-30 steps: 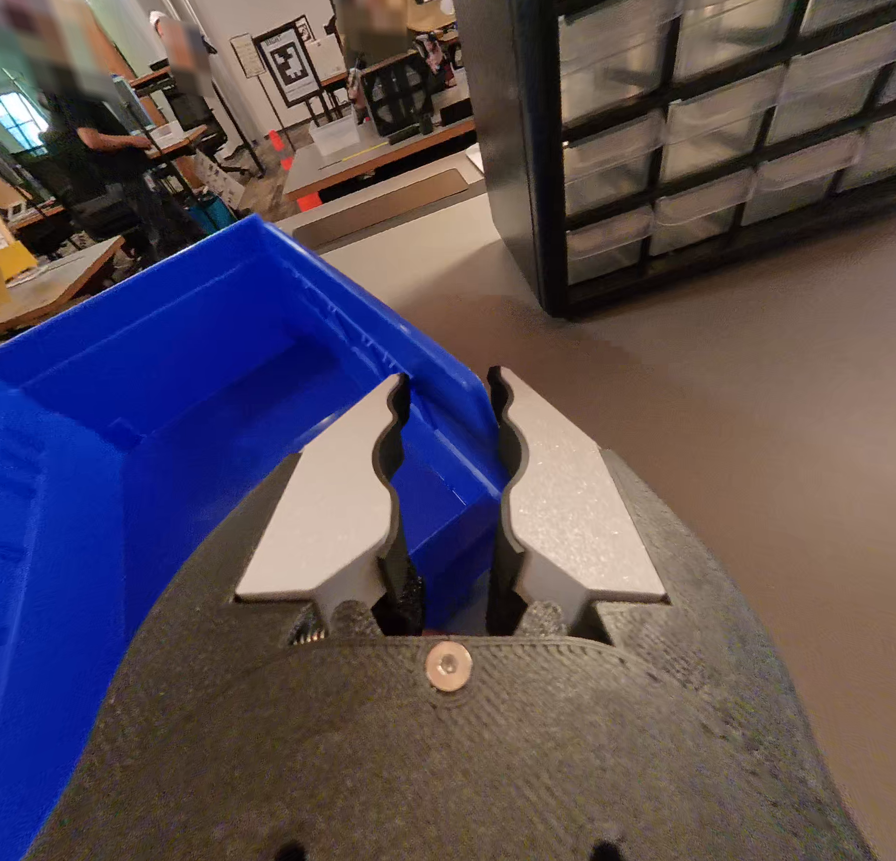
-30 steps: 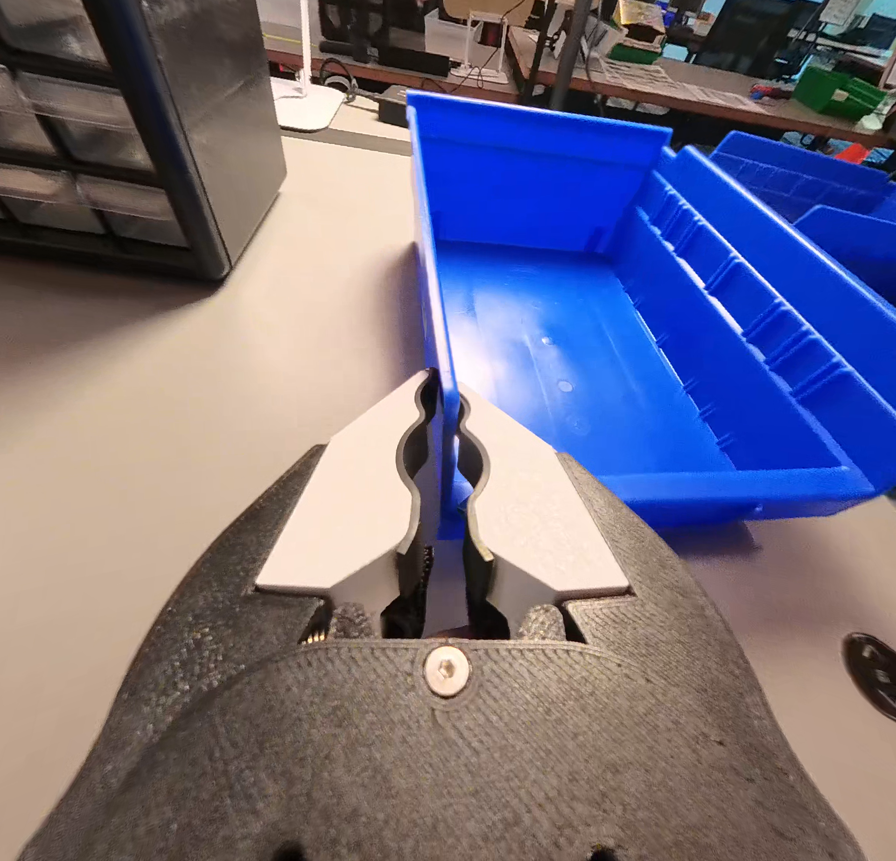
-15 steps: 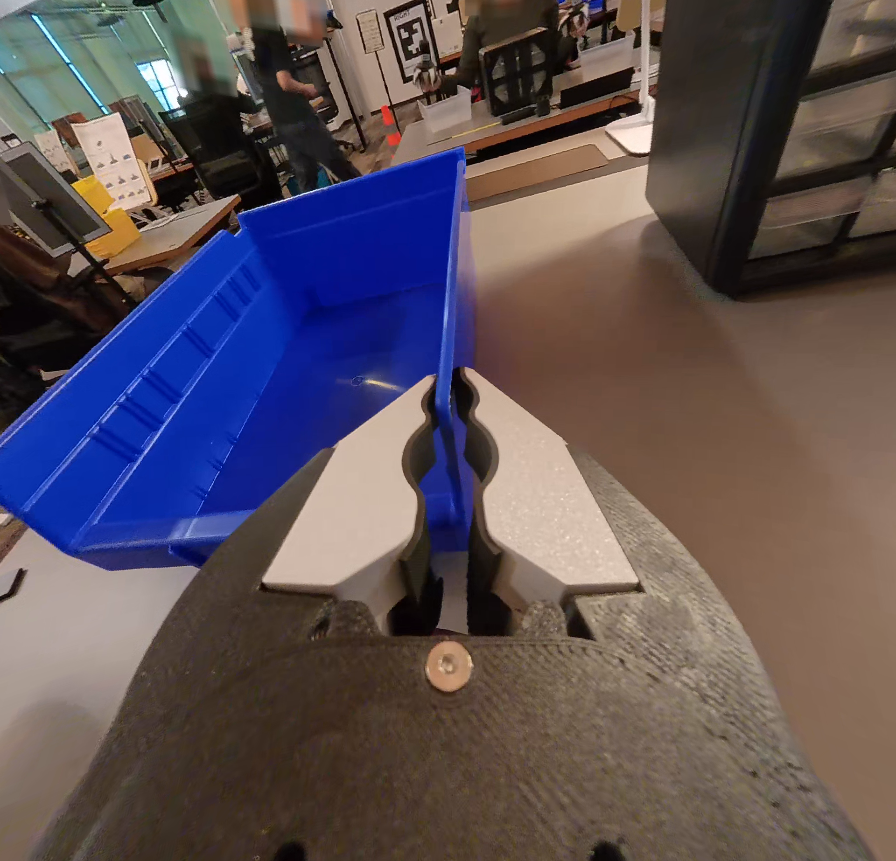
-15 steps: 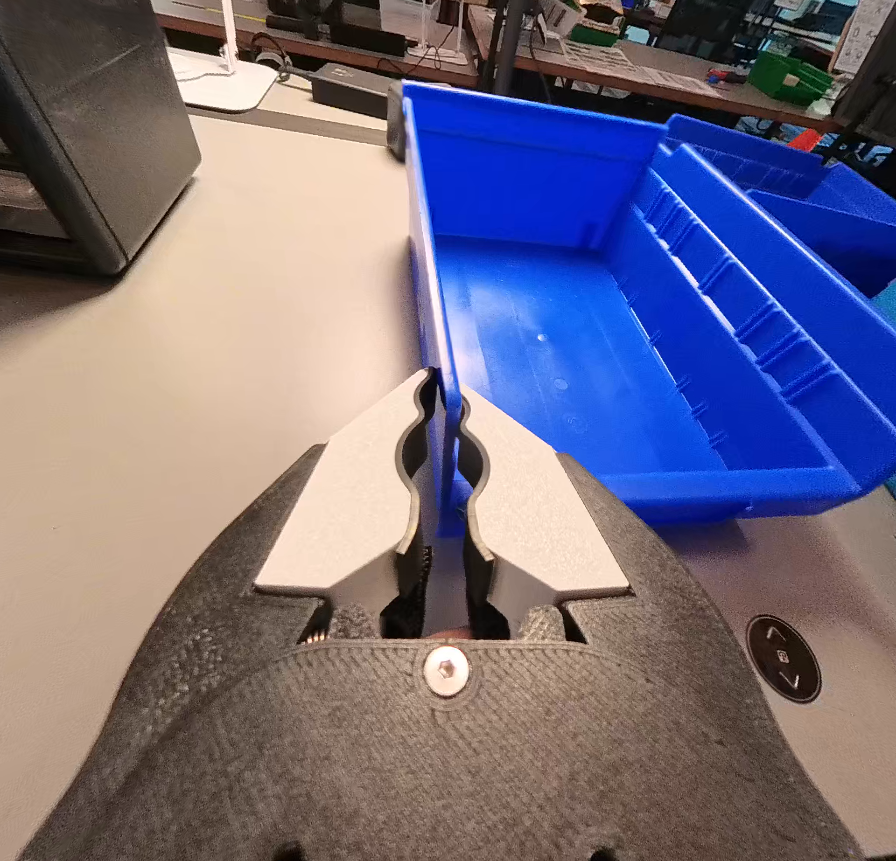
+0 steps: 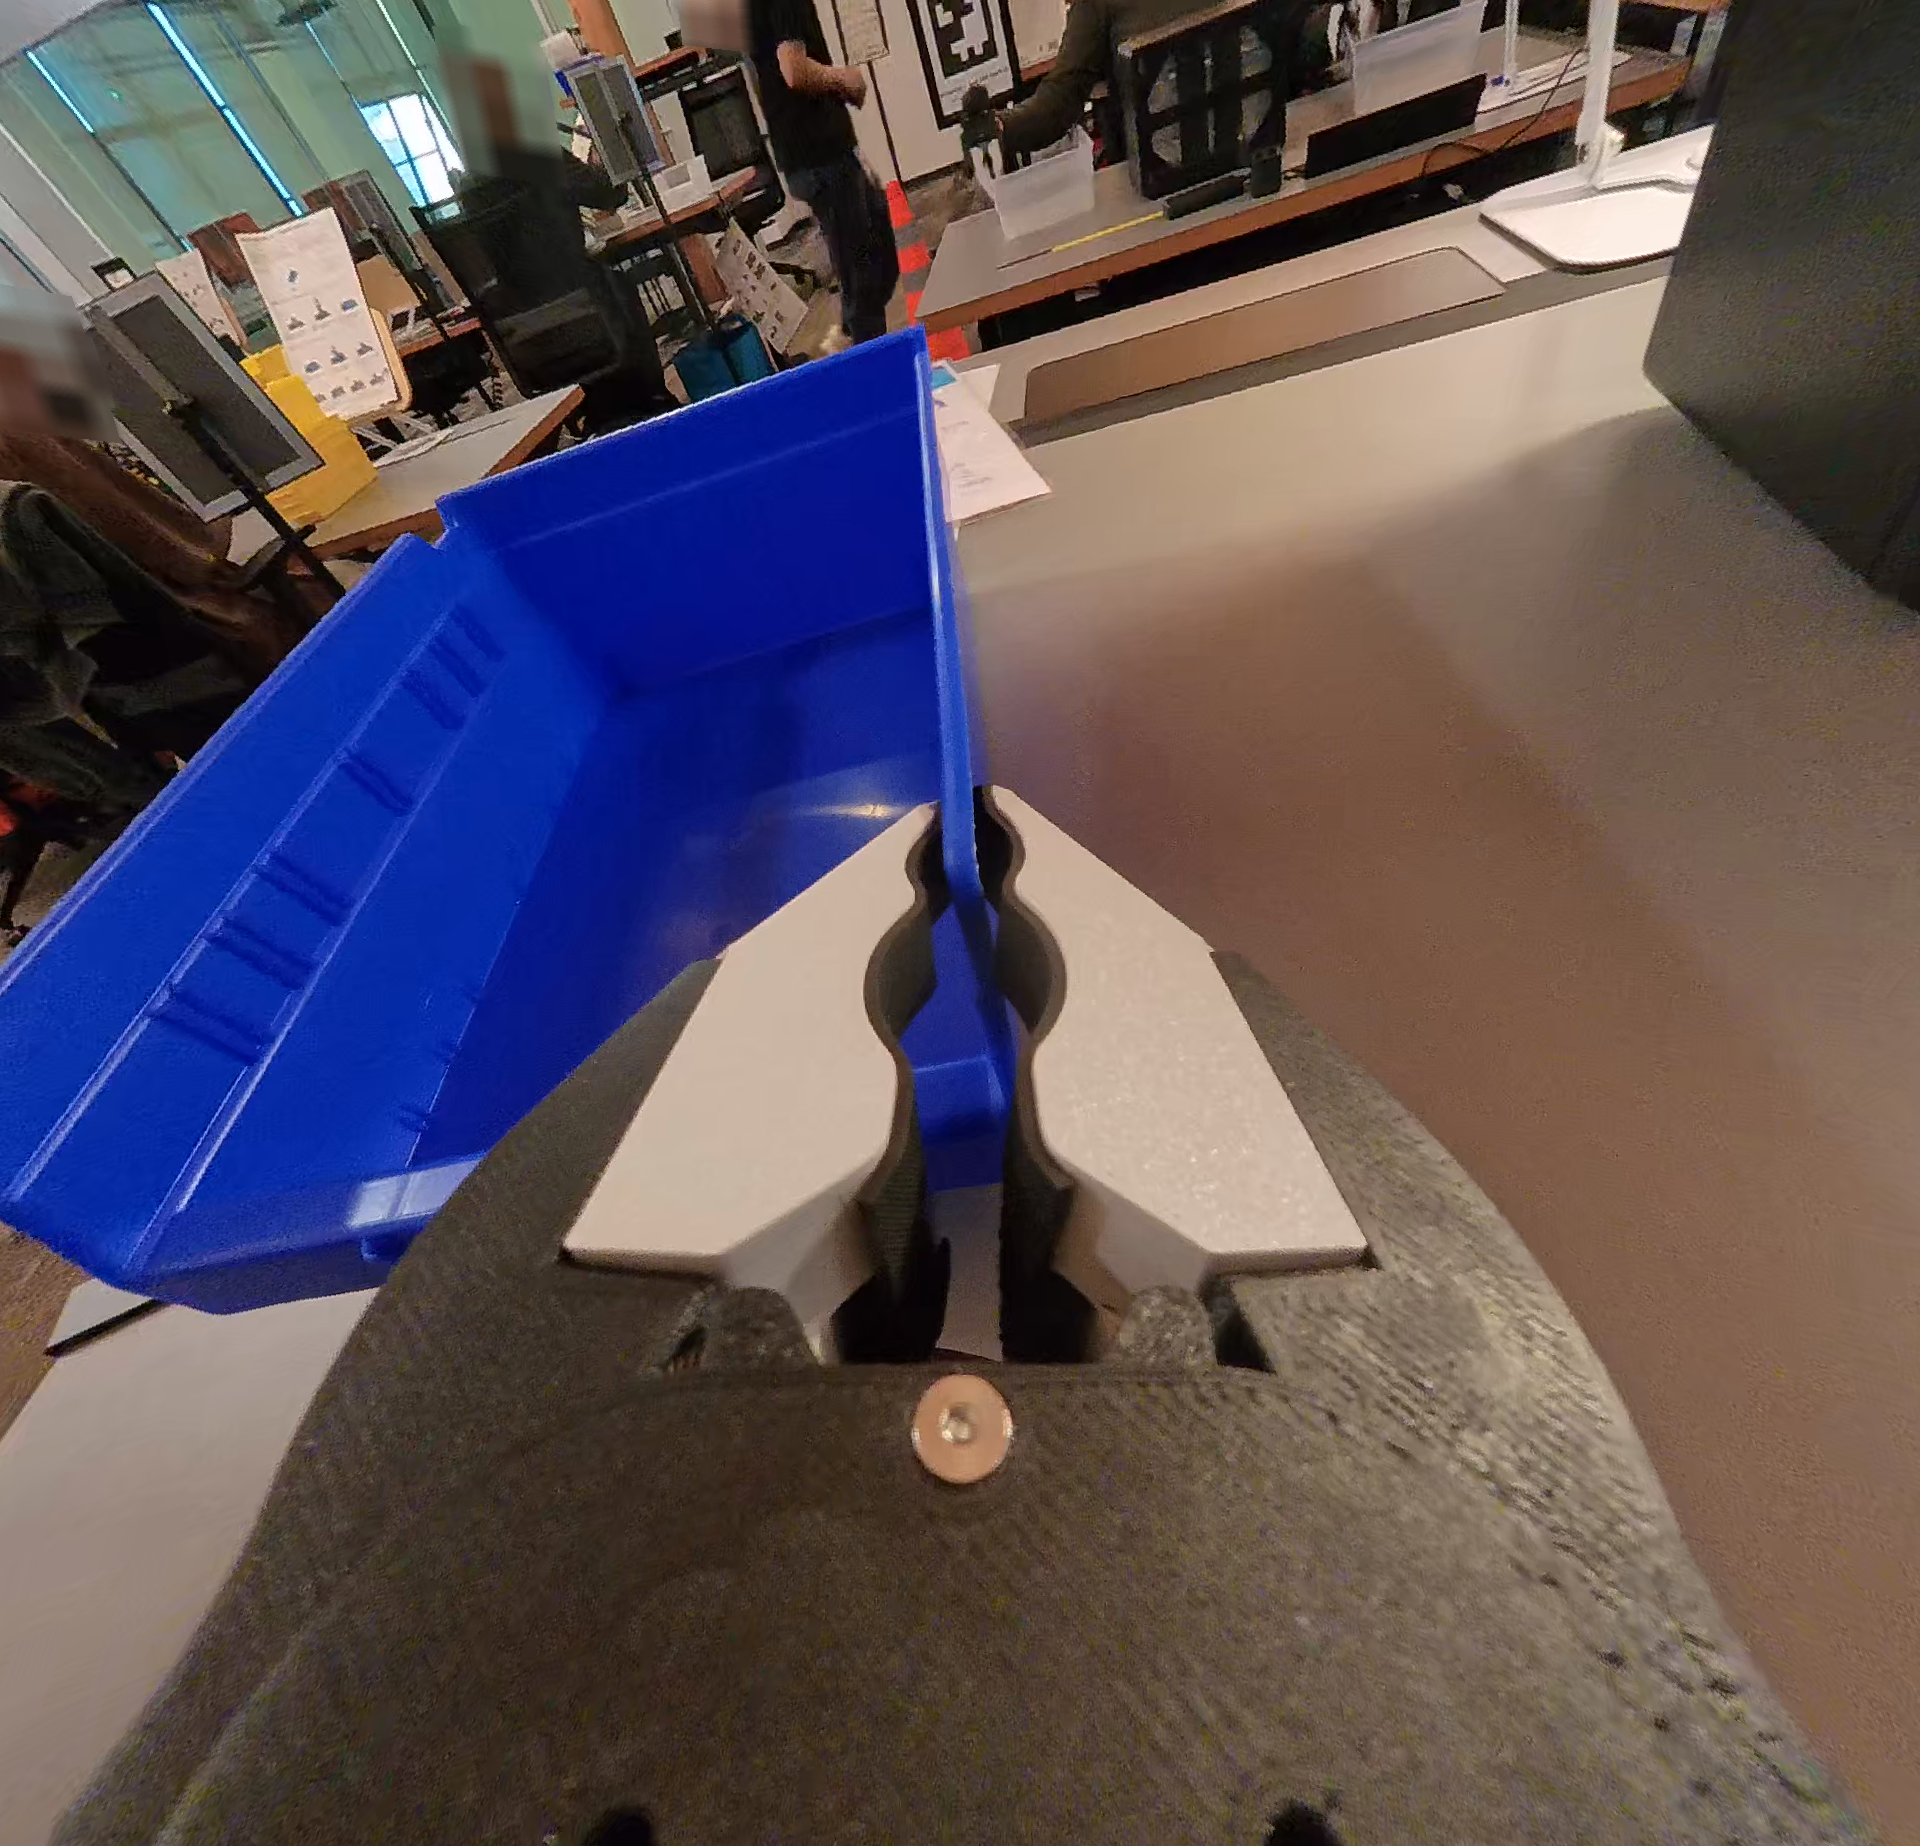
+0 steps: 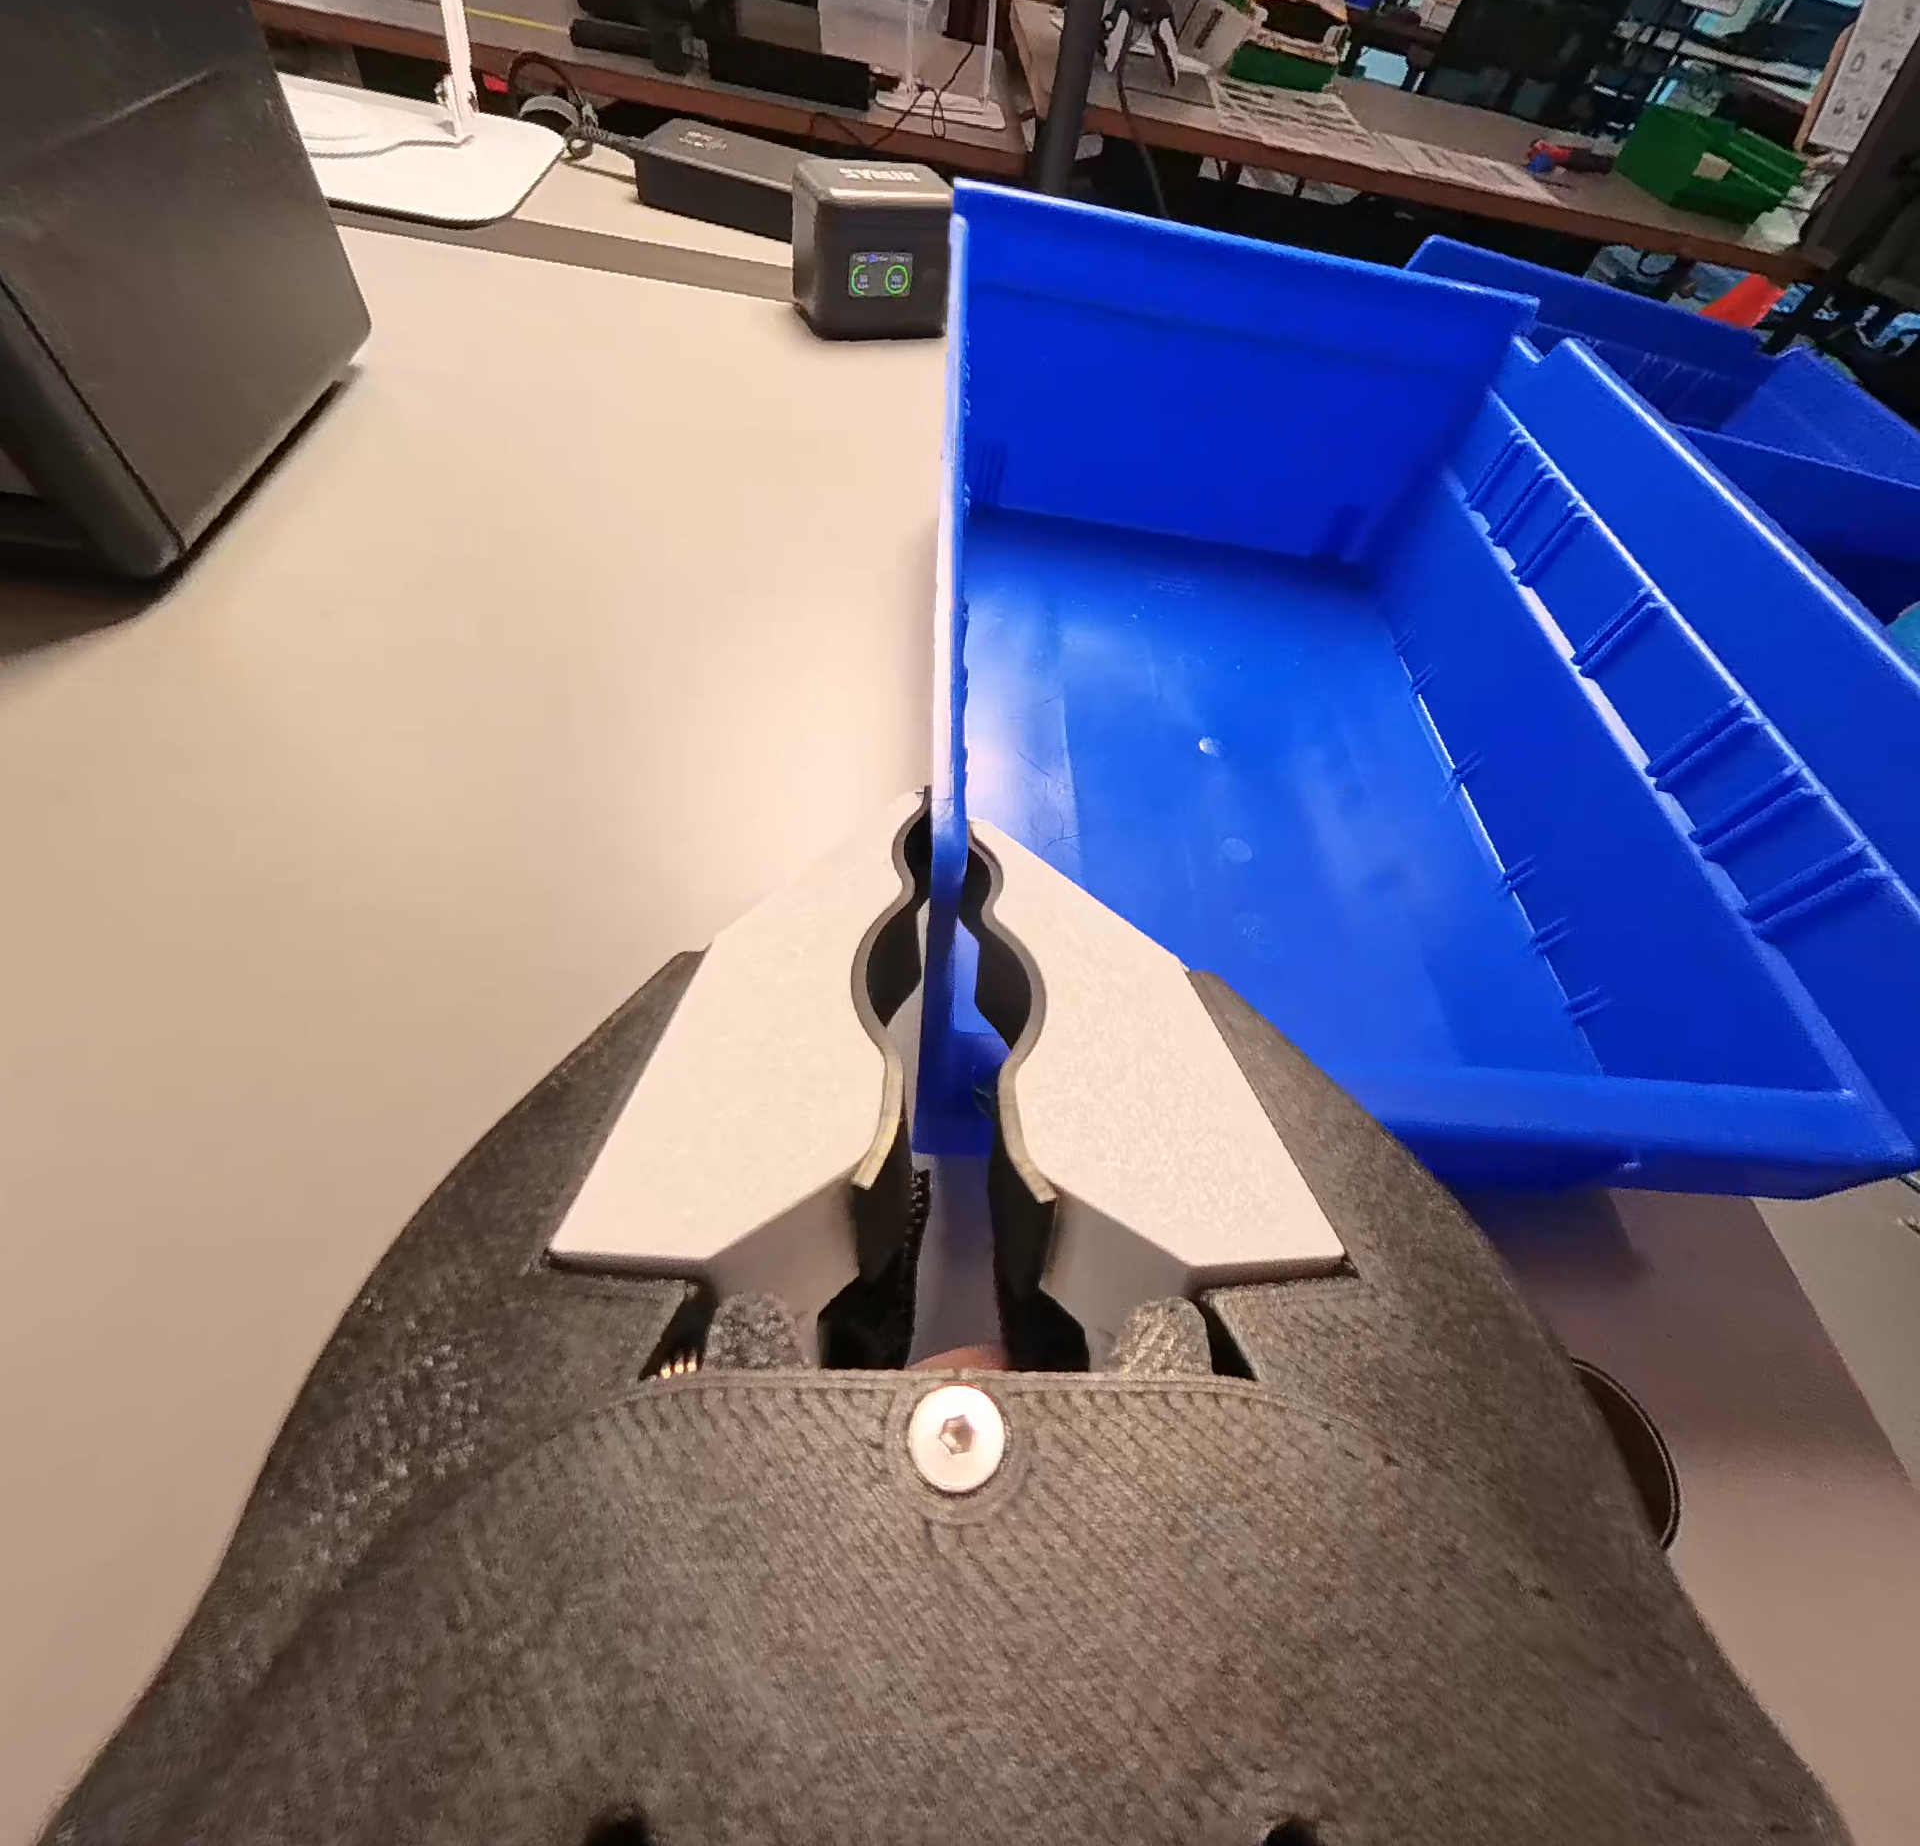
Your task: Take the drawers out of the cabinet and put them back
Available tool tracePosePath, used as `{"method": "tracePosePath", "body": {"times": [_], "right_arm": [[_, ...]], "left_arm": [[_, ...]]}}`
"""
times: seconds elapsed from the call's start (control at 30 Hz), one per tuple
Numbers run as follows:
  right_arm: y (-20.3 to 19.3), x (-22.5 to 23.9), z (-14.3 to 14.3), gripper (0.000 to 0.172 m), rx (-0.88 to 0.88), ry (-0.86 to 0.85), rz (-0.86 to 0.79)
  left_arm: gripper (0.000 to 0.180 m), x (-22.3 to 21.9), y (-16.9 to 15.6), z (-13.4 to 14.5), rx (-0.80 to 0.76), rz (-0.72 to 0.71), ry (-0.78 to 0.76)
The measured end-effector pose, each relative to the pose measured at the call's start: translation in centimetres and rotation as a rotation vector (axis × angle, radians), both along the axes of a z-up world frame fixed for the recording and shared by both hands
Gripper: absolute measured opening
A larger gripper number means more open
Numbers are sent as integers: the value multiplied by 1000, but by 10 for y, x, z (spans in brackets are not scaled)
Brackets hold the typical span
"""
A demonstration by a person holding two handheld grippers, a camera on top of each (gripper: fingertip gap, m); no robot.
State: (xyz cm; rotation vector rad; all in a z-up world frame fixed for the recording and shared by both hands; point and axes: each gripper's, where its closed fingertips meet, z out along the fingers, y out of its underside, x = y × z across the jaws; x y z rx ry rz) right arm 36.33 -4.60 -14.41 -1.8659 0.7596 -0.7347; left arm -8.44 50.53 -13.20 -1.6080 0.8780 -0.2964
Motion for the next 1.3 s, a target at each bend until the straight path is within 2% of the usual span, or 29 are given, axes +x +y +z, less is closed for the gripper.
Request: {"method": "tracePosePath", "body": {"times": [0.27,0.73,0.77,0.8,0.87,0.9,1.03,1.2,1.3], "right_arm": [[1,7,0,3,-1,-12,24],[6,10,0,3,-23,-10,36],[5,10,1,4,-21,-12,32],[6,9,4,13,-8,-22,35],[6,4,10,37,6,-29,47],[5,0,14,44,7,-37,54],[11,-28,42,52,86,-80,135],[78,-83,81,55,278,-126,410],[131,-107,103,57,447,-139,579]], "left_arm": [[2,1,15,0,7,-21,4],[2,-2,16,0,13,-73,15],[3,-3,16,1,14,-70,10],[8,-3,14,4,24,-66,-4],[28,-4,7,16,51,-72,-45],[34,-5,2,22,59,-79,-63],[40,3,-31,59,89,-171,-172],[51,56,-78,109,83,-404,-346],[52,102,-86,136,83,-516,-472]]}}
